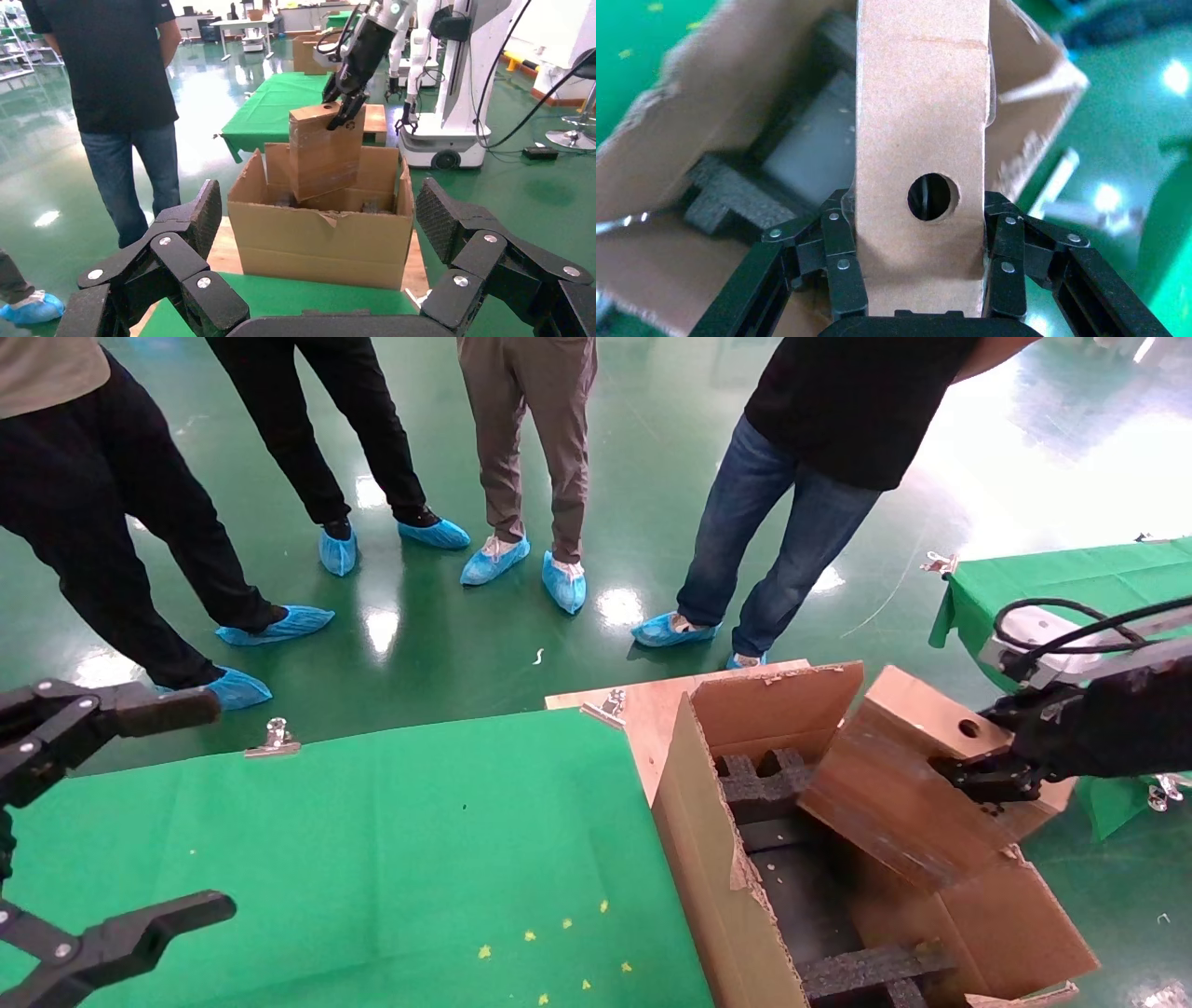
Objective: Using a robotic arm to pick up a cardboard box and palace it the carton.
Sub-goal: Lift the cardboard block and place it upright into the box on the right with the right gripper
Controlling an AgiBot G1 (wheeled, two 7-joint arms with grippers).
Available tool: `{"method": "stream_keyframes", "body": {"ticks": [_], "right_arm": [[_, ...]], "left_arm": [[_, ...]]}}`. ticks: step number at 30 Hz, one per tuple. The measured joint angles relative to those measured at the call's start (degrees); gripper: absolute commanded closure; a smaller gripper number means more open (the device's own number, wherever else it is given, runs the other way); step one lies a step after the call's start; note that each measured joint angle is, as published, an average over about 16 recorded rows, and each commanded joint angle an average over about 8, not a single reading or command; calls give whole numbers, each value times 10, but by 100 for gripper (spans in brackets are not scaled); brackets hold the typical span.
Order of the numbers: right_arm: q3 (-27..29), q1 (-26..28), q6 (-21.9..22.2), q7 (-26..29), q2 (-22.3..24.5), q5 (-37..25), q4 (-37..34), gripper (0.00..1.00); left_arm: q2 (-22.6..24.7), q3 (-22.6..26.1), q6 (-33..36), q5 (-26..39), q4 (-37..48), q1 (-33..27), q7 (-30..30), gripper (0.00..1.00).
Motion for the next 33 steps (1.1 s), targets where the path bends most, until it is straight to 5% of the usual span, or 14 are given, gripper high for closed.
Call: {"method": "stream_keyframes", "body": {"ticks": [13,33], "right_arm": [[-36,-53,94,299,8,-85,64,100],[-66,-91,114,526,-39,-181,66,100]], "left_arm": [[0,0,0,0,0,0,0,0],[0,0,0,0,0,0,0,0]]}}
